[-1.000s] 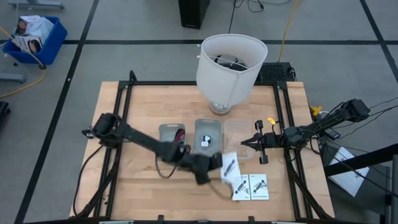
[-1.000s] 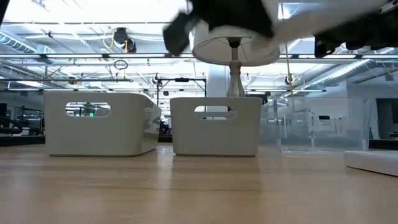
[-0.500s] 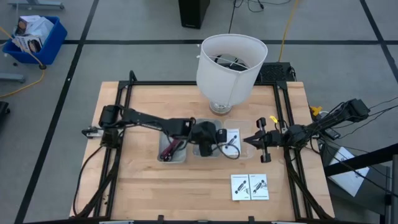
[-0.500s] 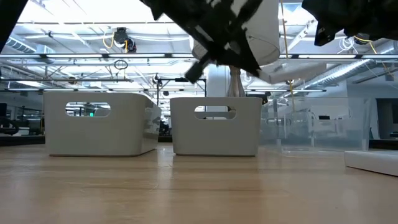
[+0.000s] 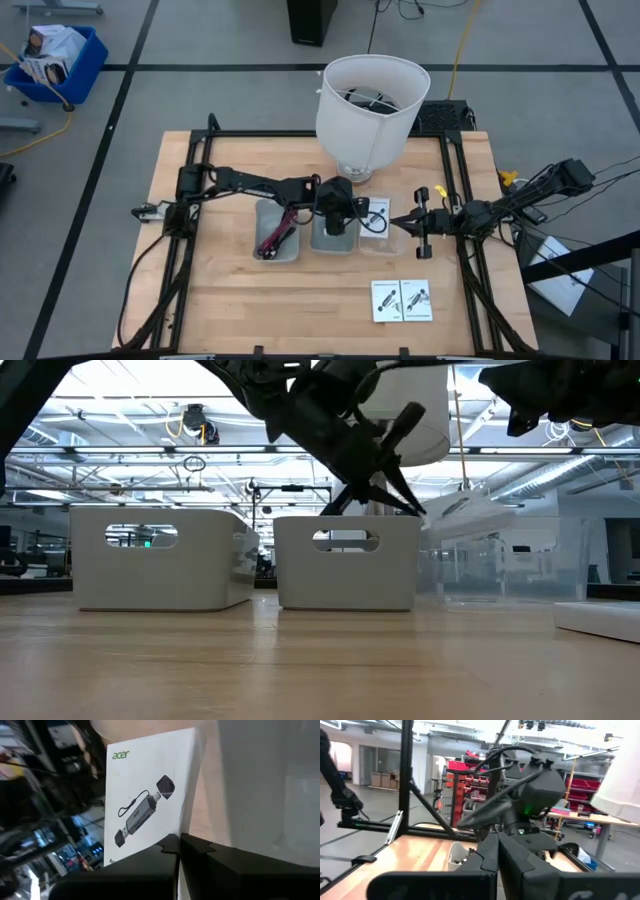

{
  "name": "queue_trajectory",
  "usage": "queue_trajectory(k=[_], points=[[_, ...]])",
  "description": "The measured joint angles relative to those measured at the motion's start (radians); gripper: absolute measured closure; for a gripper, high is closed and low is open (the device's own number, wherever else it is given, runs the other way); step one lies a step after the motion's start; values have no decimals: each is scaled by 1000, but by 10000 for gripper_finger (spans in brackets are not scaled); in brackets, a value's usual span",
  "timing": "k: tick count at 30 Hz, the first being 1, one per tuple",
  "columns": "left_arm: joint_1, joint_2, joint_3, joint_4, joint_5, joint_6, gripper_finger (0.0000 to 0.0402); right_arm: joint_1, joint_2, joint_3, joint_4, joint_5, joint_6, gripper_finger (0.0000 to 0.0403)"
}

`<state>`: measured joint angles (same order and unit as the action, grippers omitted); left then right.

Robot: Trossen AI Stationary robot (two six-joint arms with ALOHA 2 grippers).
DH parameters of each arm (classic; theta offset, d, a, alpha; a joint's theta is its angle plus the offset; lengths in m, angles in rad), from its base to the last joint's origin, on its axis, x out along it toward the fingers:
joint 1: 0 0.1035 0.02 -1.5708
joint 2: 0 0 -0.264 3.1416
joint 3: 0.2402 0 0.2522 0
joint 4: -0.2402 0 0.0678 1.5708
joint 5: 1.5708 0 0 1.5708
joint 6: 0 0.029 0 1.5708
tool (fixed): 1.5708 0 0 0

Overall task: Pick and place items into bin
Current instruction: Put the left card reader box into the transparent bin, then put the right card reader box into the transparent bin

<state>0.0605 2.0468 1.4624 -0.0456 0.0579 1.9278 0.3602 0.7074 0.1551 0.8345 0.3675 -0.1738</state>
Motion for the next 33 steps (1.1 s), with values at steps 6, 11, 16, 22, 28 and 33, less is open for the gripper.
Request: queue_trajectory(k=[6,11,16,22,28,33], points=[[2,-2,0,34,79,3,394,0,0,0,0,5,-22,403],[14,-2,0,25,107,-27,397,0,0,0,-3,4,-22,403],[10,-2,0,19,105,-29,362,0,0,0,-2,3,-22,403],[6,-2,0,41,101,-69,321,0,0,0,-11,3,-19,403],[5,-2,0,51,74,-102,315,0,0,0,-9,2,-5,403],[-15,-18,0,103,-20,-174,315,0,0,0,-20,-1,-3,403]])
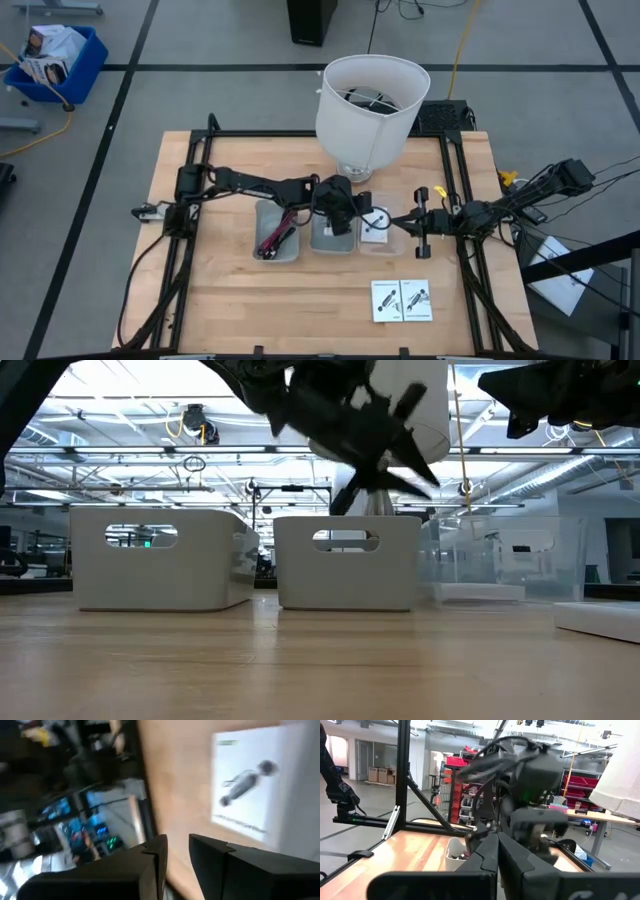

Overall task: Pick and place items into bin
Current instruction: Put the right card reader box into the transparent bin

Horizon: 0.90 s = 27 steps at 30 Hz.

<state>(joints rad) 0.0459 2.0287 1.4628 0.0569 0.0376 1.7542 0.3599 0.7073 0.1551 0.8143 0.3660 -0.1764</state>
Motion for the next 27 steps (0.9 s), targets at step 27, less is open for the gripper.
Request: queue_trajectory(k=[27], points=[[-248,-858,-656,74,-235,-1368,398,44,-1,83,-356,64,8,403]])
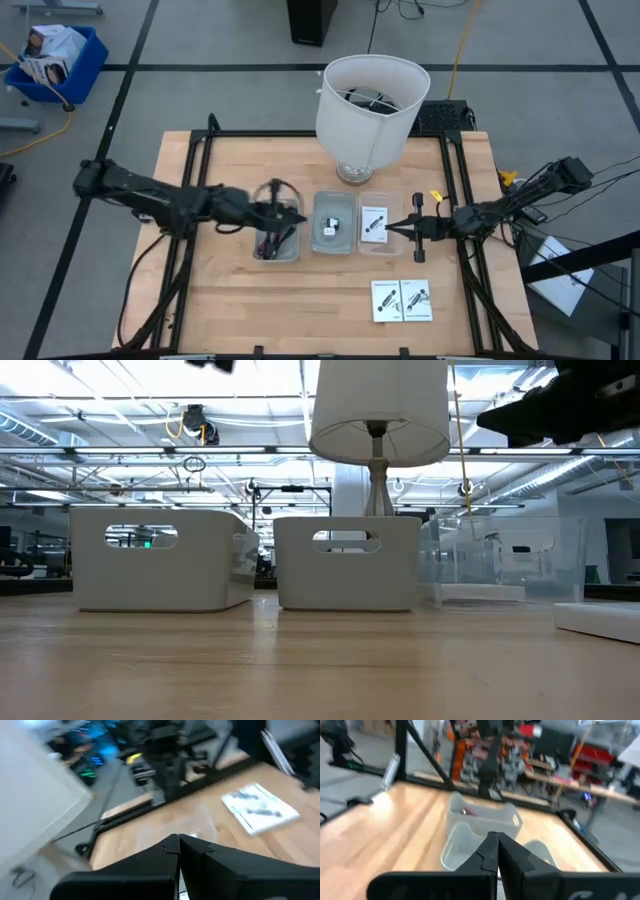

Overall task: Pick and place items into bin
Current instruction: Put the right card reader box into the transparent bin

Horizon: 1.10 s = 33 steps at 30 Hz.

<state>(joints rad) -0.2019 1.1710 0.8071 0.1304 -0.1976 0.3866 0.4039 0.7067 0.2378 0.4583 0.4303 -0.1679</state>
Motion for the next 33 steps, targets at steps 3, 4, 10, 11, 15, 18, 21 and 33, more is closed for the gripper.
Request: queue_trajectory(k=[3,4,10,11,15,18,21,33], points=[[-32,-90,-149,113,-85,-81,399,34,4,151,-340,42,94,403],[-40,-112,-188,144,-99,-100,399,44,9,208,-456,42,139,403],[-58,-211,-337,257,-130,-135,386,110,46,461,-890,43,459,403],[-58,-219,-351,274,-130,-135,384,128,55,486,-924,40,496,403],[-58,-238,-387,300,-146,-132,392,207,112,560,-1034,-36,653,403],[-58,-237,-393,299,-146,-131,398,272,172,595,-1116,-67,831,403],[-58,-237,-393,296,-146,-134,387,328,234,605,-1157,-69,1015,403],[-29,-237,-393,290,-147,-21,388,537,475,605,-1194,-119,1736,403]])
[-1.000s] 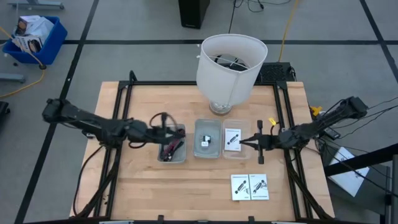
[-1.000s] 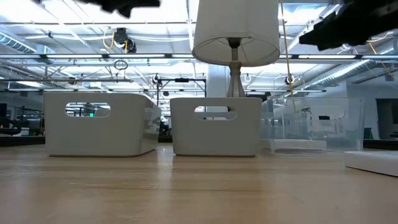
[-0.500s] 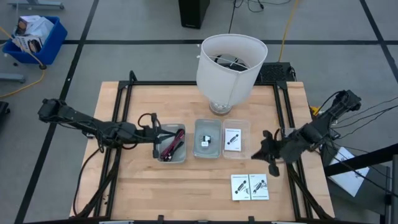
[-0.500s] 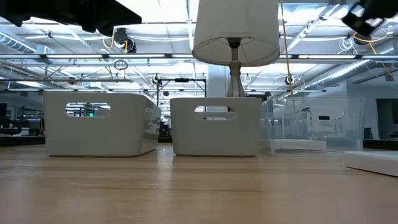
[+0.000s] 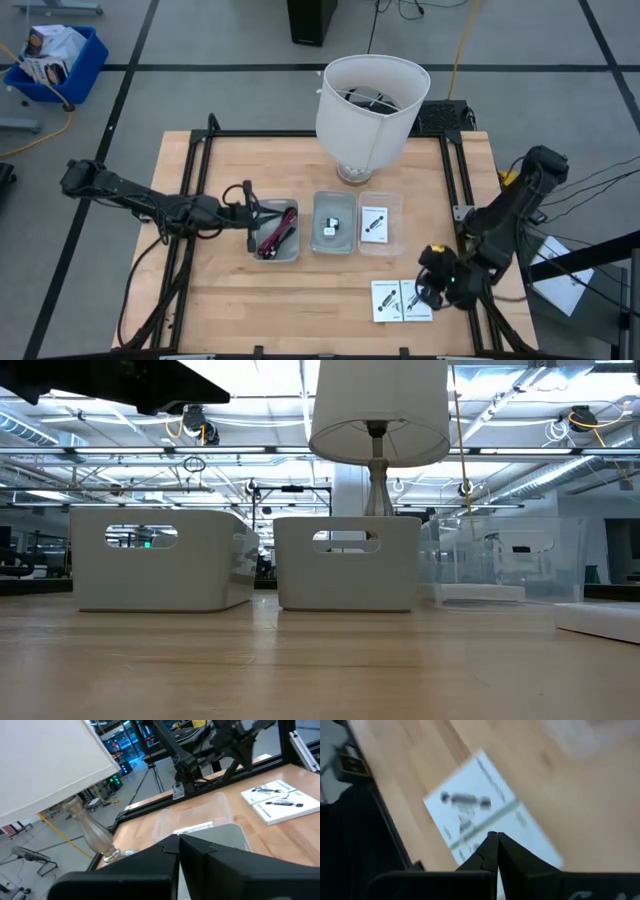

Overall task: Pick and place items into bin
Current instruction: Put the right card reader box into the transparent bin

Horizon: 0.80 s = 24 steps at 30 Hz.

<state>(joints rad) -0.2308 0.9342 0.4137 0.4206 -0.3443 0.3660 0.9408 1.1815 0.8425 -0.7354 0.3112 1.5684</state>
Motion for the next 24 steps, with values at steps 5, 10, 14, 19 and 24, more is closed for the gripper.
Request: queue_trajectory(k=[5,10,14,19,24], points=[[33,0,0,0,0,25,396,81,71,0,-21,-55,286,403],[70,0,0,1,2,59,371,122,110,0,39,-67,394,403],[97,0,0,11,2,78,361,128,127,-3,48,-131,491,403],[132,0,0,80,37,85,360,125,128,-60,78,-132,545,389],[151,0,0,104,91,77,360,113,128,-126,156,-132,549,349]])
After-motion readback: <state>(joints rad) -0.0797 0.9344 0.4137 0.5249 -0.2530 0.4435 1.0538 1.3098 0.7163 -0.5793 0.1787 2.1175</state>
